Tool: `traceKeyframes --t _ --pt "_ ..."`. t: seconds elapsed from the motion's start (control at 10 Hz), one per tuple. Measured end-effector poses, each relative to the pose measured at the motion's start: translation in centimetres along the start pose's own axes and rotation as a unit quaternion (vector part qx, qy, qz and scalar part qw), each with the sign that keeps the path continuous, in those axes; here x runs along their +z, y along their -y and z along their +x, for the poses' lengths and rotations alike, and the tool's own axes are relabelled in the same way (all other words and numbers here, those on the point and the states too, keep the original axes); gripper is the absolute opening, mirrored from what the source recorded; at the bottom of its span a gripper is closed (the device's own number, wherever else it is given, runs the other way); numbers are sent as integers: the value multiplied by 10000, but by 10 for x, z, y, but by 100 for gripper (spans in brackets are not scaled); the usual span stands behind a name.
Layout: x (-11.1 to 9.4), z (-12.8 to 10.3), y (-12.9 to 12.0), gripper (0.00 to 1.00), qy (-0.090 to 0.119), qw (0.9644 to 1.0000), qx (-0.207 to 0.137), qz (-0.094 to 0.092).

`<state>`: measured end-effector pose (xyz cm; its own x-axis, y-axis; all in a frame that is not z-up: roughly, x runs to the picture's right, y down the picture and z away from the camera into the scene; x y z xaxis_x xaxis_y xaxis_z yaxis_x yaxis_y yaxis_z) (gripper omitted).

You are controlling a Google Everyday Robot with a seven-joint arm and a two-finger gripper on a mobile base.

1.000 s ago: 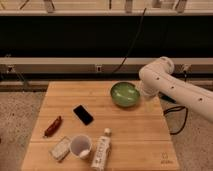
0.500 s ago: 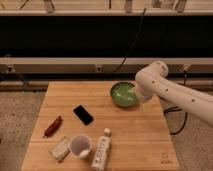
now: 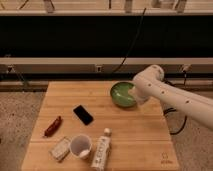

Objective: Pick up the ceramic bowl

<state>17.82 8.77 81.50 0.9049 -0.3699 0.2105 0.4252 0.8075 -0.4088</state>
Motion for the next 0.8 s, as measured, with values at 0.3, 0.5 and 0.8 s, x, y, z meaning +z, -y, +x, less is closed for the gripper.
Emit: traceKeyframes --t 0.3,0.5,0.8 --pt "11 -3 6 80 53 9999 -120 -17" --pt "22 -2 12 80 102 9998 -146 -46" --pt "29 -3 11 80 154 9996 -211 -95"
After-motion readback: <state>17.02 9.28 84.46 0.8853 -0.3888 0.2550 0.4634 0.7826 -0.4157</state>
